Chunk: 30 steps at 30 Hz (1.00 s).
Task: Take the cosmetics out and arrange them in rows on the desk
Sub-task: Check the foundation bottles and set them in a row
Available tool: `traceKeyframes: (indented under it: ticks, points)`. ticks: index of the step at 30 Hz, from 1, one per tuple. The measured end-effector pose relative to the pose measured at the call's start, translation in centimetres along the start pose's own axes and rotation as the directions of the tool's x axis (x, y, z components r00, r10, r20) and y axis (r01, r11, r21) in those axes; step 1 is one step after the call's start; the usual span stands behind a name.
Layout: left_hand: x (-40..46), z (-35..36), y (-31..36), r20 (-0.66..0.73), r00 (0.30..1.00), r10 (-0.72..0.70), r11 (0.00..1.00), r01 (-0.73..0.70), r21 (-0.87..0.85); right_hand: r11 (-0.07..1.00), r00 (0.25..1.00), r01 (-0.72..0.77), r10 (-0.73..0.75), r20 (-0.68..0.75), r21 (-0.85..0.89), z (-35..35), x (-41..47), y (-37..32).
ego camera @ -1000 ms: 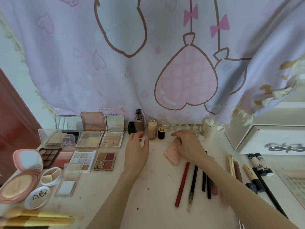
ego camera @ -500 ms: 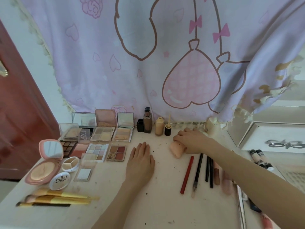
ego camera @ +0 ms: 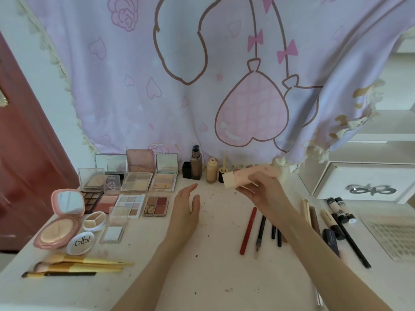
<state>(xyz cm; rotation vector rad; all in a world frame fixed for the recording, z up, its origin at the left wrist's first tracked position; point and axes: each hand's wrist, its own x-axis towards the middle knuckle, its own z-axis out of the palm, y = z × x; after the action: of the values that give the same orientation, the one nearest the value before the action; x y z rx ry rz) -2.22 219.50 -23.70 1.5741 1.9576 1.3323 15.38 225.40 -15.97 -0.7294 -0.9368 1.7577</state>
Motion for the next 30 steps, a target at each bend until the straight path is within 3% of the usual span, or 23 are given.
traceKeyframes:
  ticks: [2, 4, 7, 9, 11, 13, 16, 19, 20, 22, 25, 28, 30]
  points:
    - [-0.8, -0.4, 1.2, -0.056, 0.992, 0.115, 0.988, -0.12, -0.095, 0.983, 0.996, -0.081, 0.086, -0.024, 0.166, 0.2, -1.0, 0.0]
    - [-1.6, -0.7, 2.3, -0.041, 0.964, 0.263, 0.954, -0.266, -0.136, 0.977, 0.991, -0.117, 0.127, -0.041, 0.176, 0.4, -1.9, 0.4]
    - [-1.9, -0.8, 2.9, 0.024, 0.883, 0.469, 0.883, -0.469, -0.01, 0.984, 0.988, -0.146, 0.151, -0.038, 0.102, 0.8, -2.9, 1.1]
    - [-2.0, -0.7, 3.2, 0.035, 0.858, 0.513, 0.855, -0.514, 0.069, 0.984, 0.986, -0.164, 0.166, -0.026, 0.068, 1.1, -3.3, 1.5]
    - [-2.1, -0.8, 3.2, 0.007, 0.854, 0.52, 0.848, -0.517, 0.114, 0.98, 0.98, -0.193, 0.195, -0.045, 0.043, 1.2, -3.6, 1.9]
    - [-2.6, -1.0, 3.6, -0.013, 0.894, 0.447, 0.891, -0.445, 0.087, 0.978, 0.977, -0.205, 0.204, -0.063, -0.02, 1.2, -3.8, 2.3]
    - [-3.1, -0.9, 4.5, -0.051, 0.983, 0.177, 0.982, -0.18, -0.058, 0.982, 0.982, -0.188, 0.188, -0.025, -0.018, 1.3, -4.1, 2.9]
    - [-2.9, -0.9, 5.3, -0.014, 1.0, -0.022, 0.972, 0.018, -0.235, 0.974, 0.978, -0.204, 0.207, -0.018, 0.095, 1.2, -4.1, 3.2]
    - [-2.9, -1.1, 5.4, -0.015, 1.0, 0.002, 0.972, -0.006, -0.234, 0.97, 0.976, -0.213, 0.218, -0.026, 0.12, 1.0, -4.0, 3.2]
    - [-3.0, -1.4, 4.8, -0.019, 0.982, 0.185, 0.971, -0.186, -0.152, 0.961, 0.971, -0.223, 0.233, -0.047, 0.161, 0.6, -3.9, 3.3]
    - [-3.1, -1.4, 3.3, 0.123, 0.88, 0.459, 0.885, -0.465, 0.024, 0.949, 0.966, -0.229, 0.249, -0.07, 0.214, -0.1, -3.9, 3.2]
    - [-2.9, -1.1, 3.1, 0.126, 0.874, 0.47, 0.875, -0.48, 0.065, 0.948, 0.962, -0.238, 0.259, -0.081, 0.213, -0.5, -4.1, 3.2]
    - [-2.8, -1.2, 3.9, 0.124, 0.934, 0.336, 0.938, -0.343, 0.04, 0.955, 0.964, -0.231, 0.251, -0.089, 0.187, -0.7, -4.1, 3.1]
